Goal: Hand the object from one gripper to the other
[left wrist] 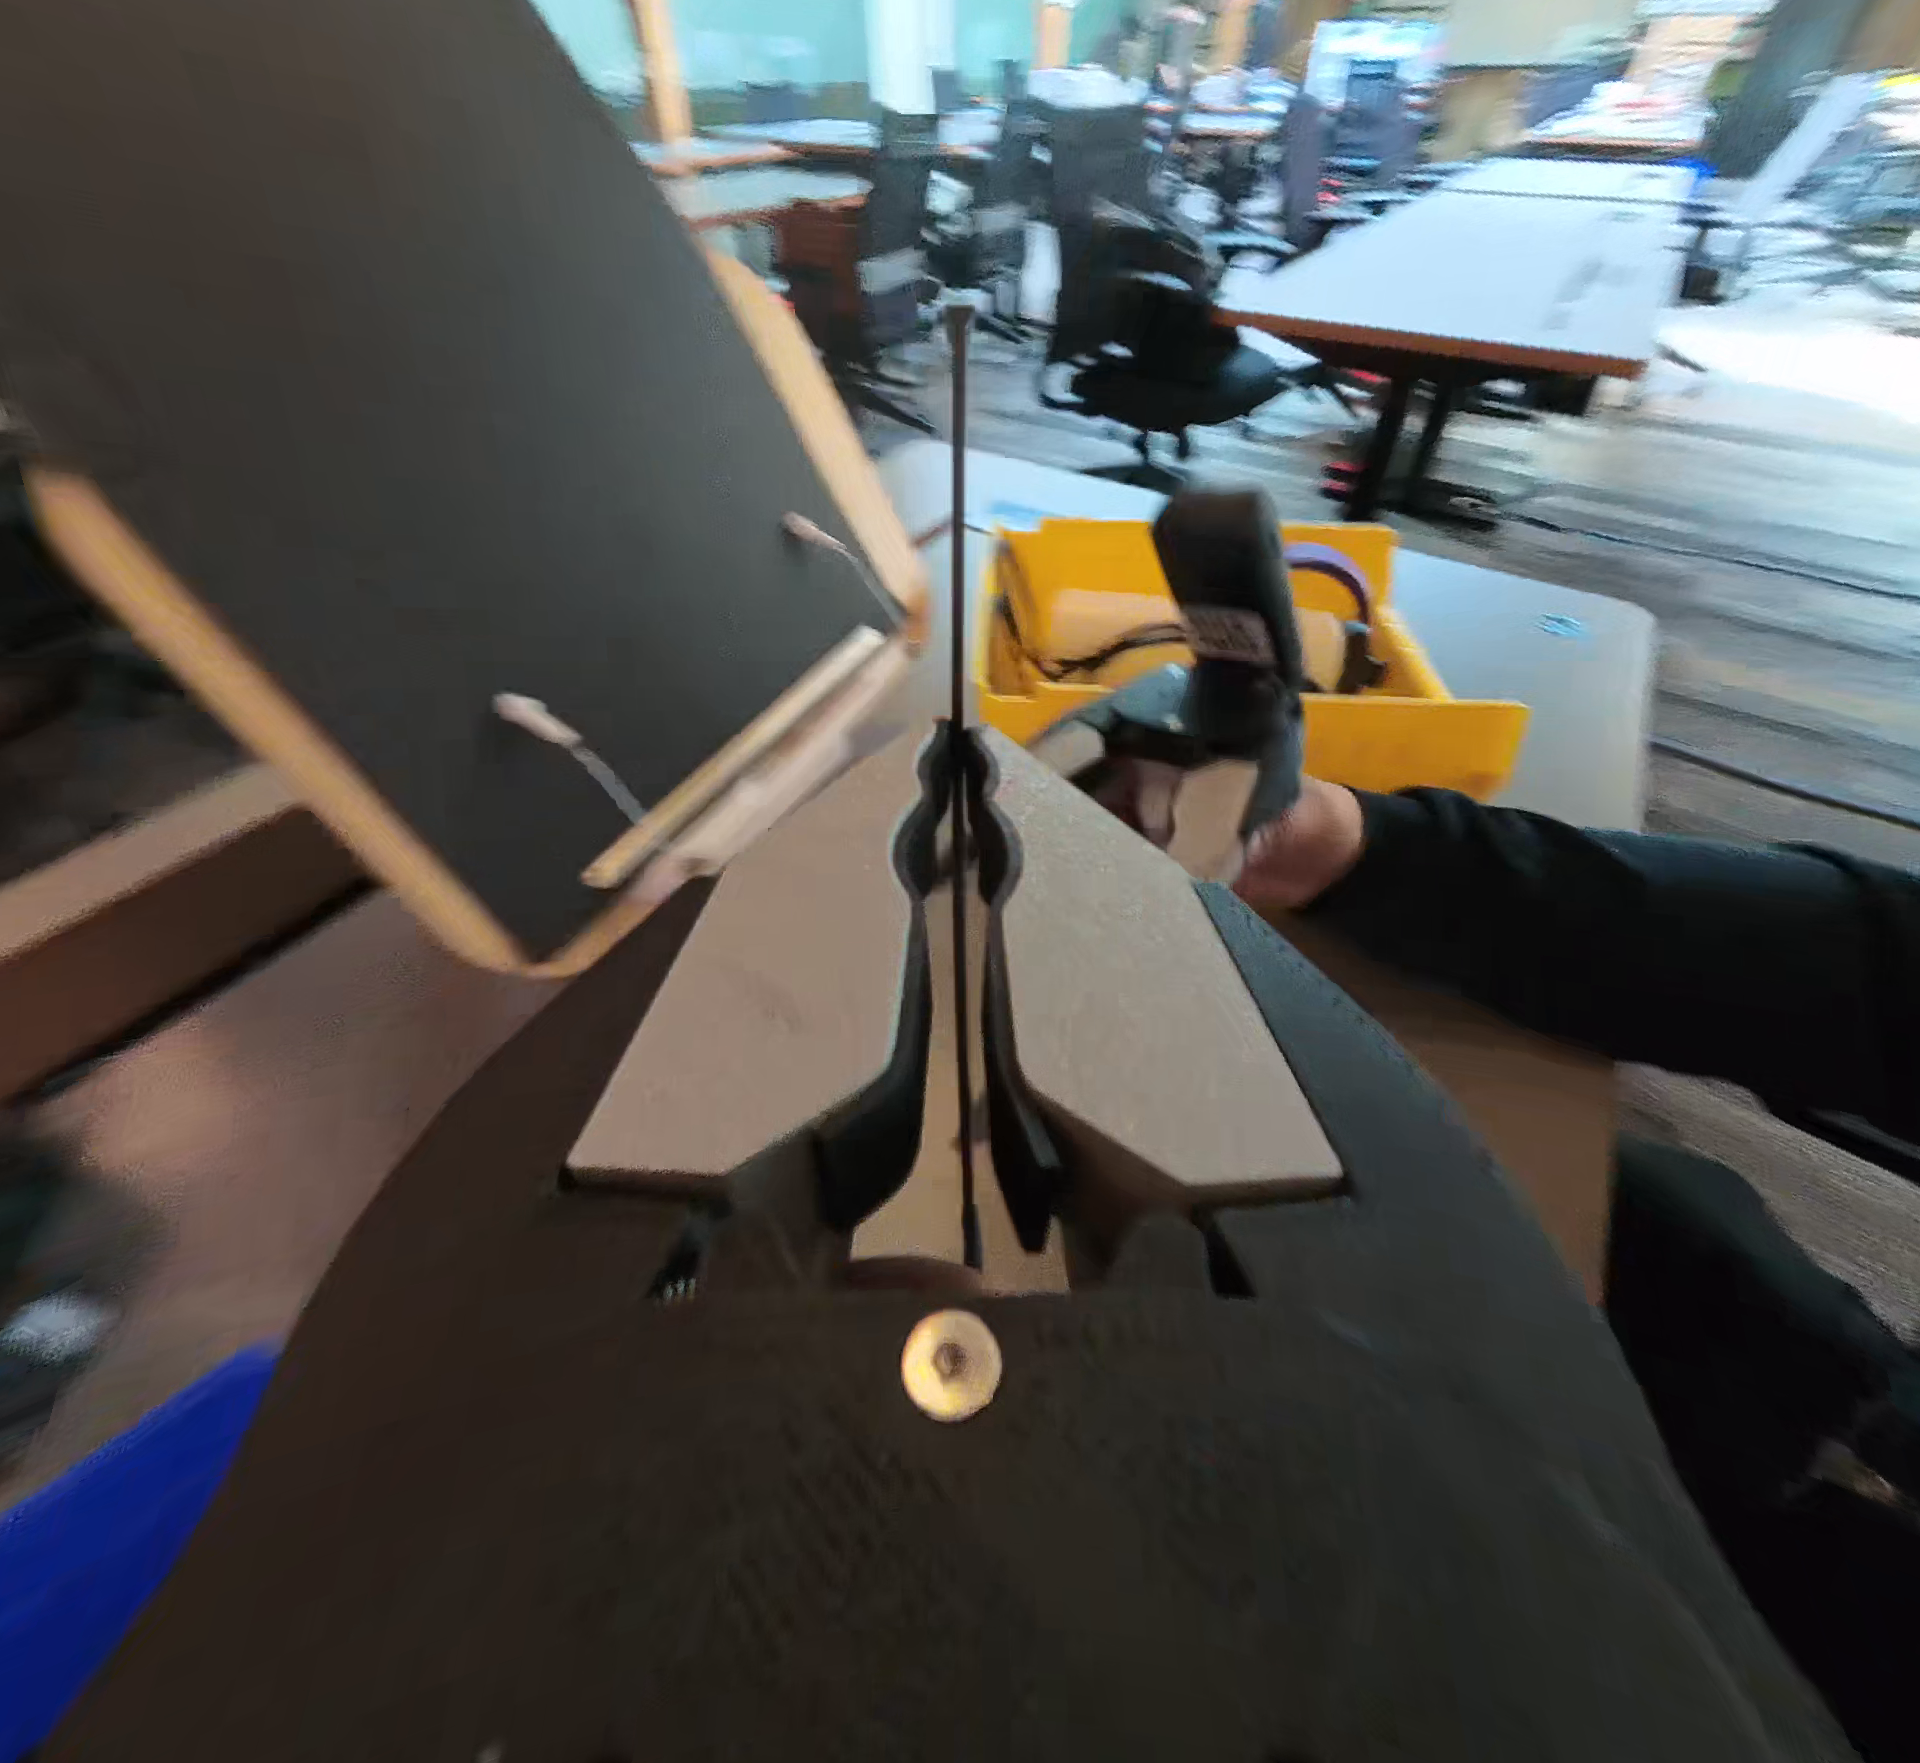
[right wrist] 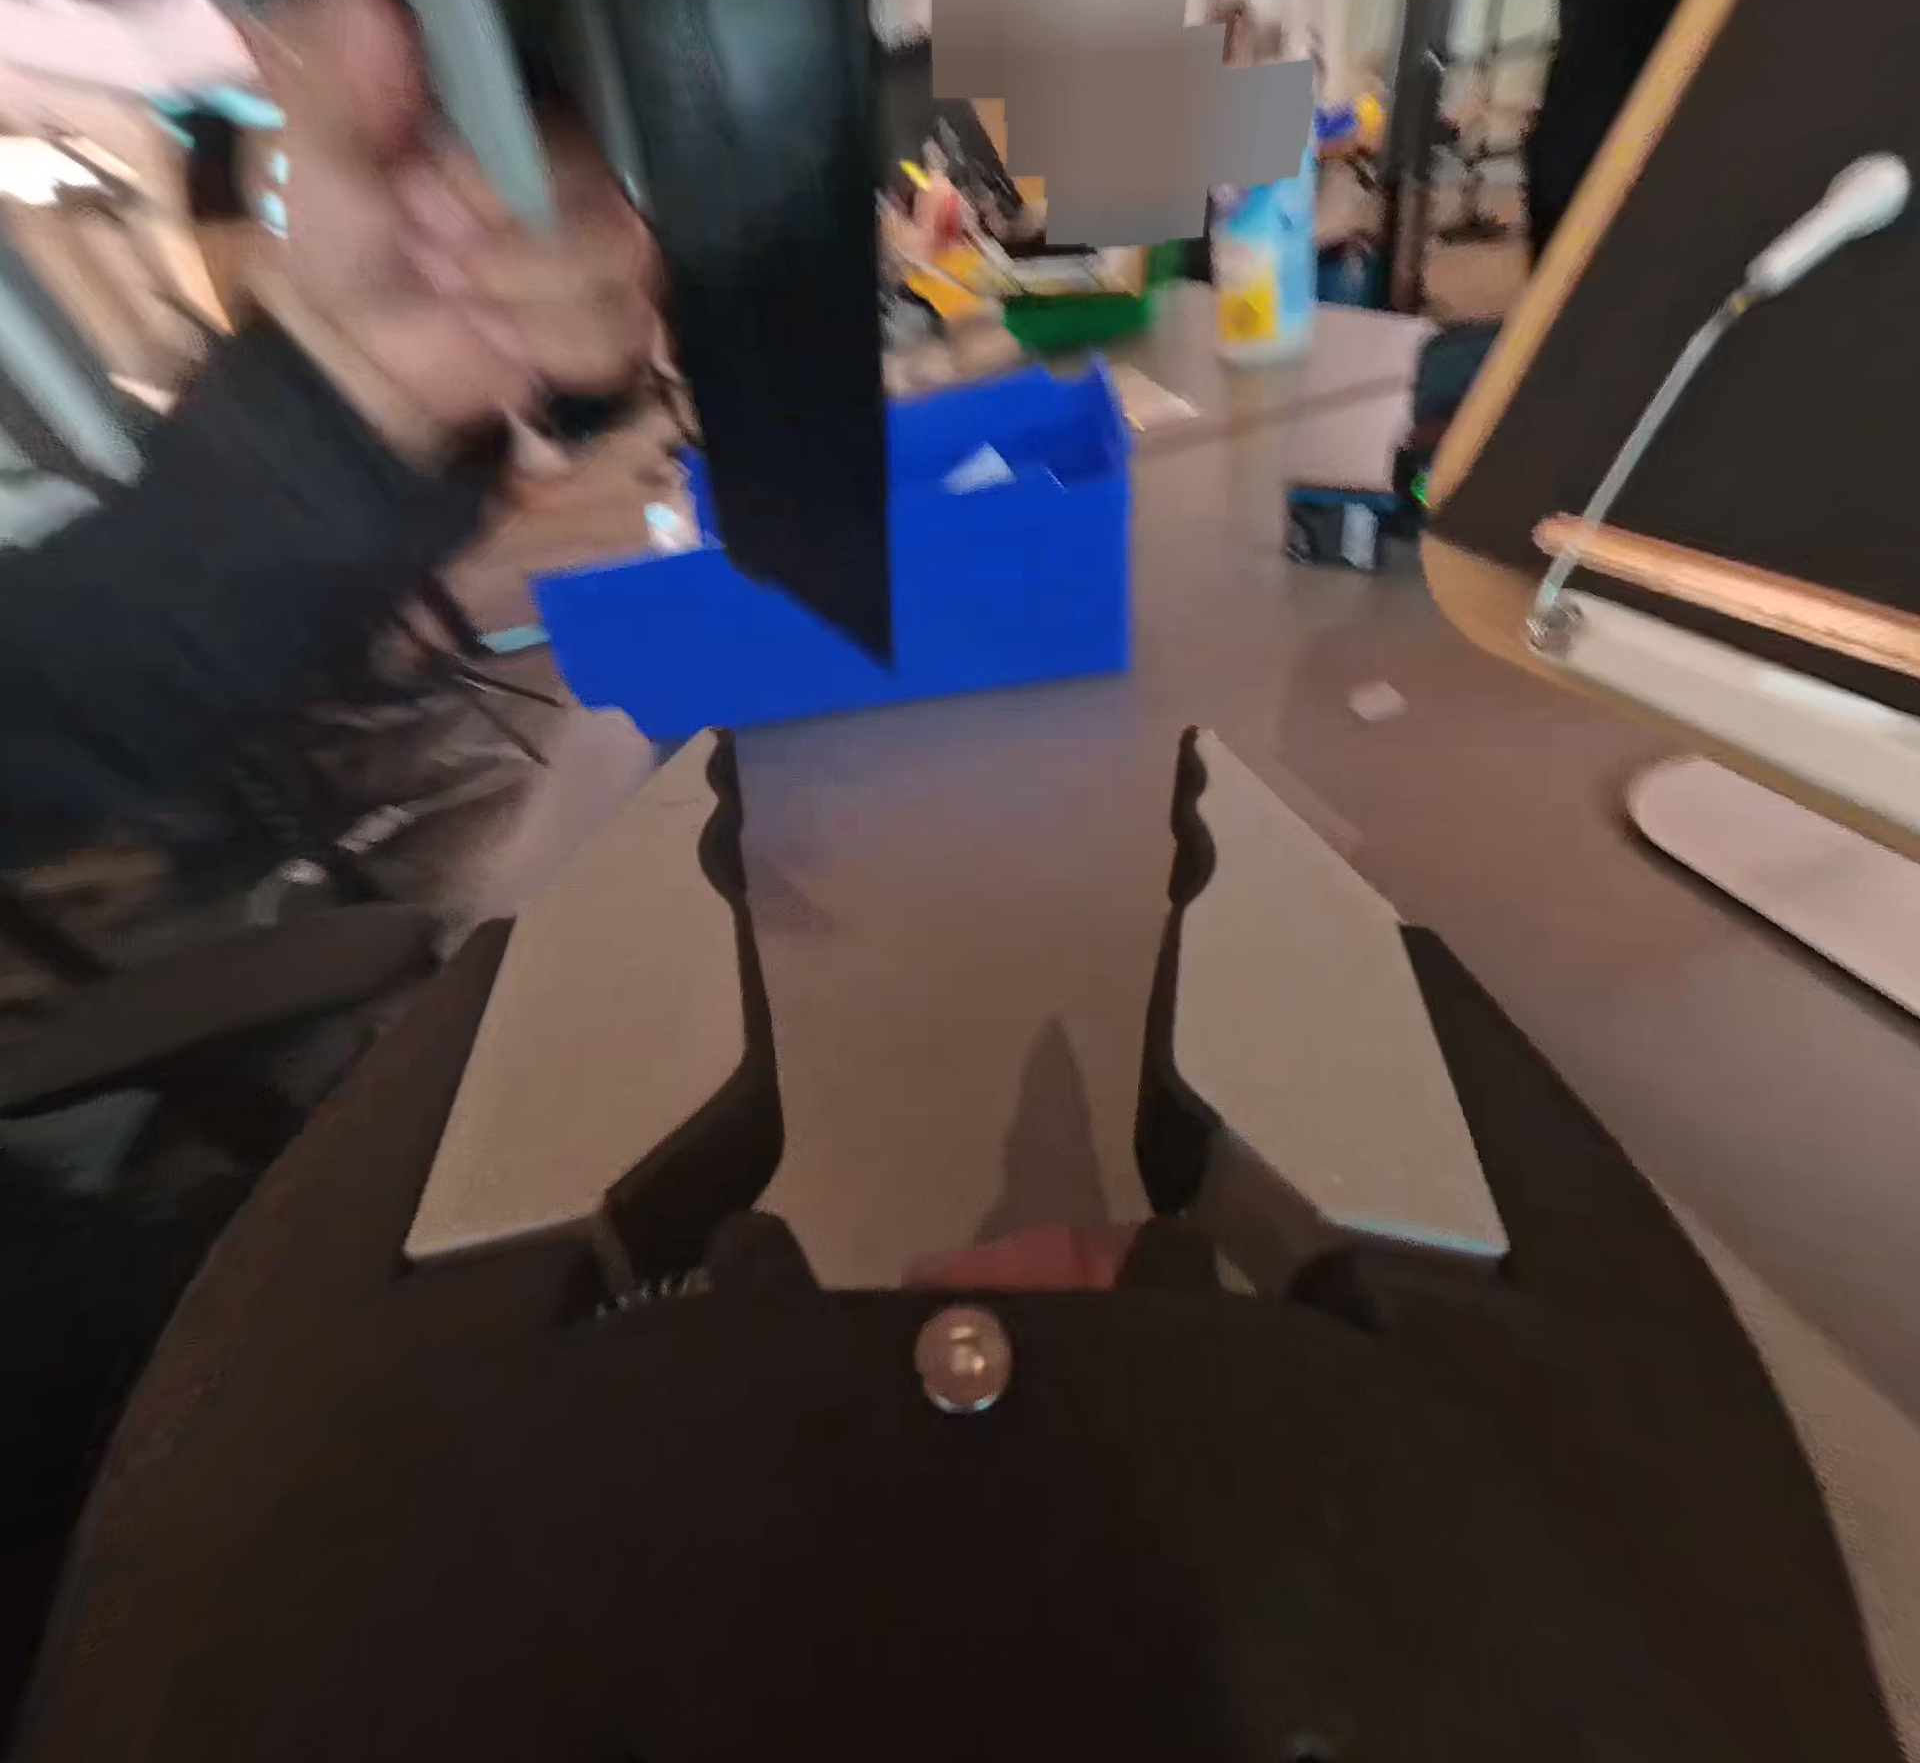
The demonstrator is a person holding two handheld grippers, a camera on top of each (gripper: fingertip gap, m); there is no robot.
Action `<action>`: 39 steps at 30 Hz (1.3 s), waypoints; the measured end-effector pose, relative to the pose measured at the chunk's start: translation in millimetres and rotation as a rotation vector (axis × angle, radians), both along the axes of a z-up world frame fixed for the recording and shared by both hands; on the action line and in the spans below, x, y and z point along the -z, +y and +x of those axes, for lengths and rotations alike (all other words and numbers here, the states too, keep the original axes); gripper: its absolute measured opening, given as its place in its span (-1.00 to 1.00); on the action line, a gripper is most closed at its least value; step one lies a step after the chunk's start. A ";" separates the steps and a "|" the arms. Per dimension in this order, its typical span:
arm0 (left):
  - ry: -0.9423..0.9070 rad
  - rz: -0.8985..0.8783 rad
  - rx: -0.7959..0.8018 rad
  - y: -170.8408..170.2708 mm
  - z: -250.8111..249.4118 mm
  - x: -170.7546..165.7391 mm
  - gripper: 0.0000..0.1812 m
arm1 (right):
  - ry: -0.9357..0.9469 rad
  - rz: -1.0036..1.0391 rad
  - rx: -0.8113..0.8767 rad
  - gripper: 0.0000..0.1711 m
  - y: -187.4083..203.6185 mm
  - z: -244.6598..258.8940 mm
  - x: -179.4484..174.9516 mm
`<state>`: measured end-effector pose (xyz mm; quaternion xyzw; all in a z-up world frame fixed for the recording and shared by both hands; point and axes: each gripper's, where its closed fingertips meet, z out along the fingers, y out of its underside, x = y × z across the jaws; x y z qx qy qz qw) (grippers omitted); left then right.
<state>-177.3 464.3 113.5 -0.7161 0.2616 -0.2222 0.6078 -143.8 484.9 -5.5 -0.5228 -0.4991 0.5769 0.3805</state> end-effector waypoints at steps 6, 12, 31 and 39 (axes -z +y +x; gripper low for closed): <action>-0.124 -0.110 0.251 21.1 59.2 69.7 -1.00 | 0.169 -0.078 -0.142 -0.30 -12.2 27.7 -34.4; -0.276 -0.092 0.402 36.0 78.2 83.3 -1.00 | 0.140 -0.075 -0.068 -0.83 9.7 30.3 -26.3; -0.386 -0.049 0.495 26.3 81.4 102.6 -1.00 | 0.022 -0.022 -0.139 -0.87 -17.8 8.6 0.2; -0.312 -0.036 0.506 24.1 82.8 105.2 -1.00 | 0.001 0.006 -0.155 -0.89 -17.8 11.6 2.7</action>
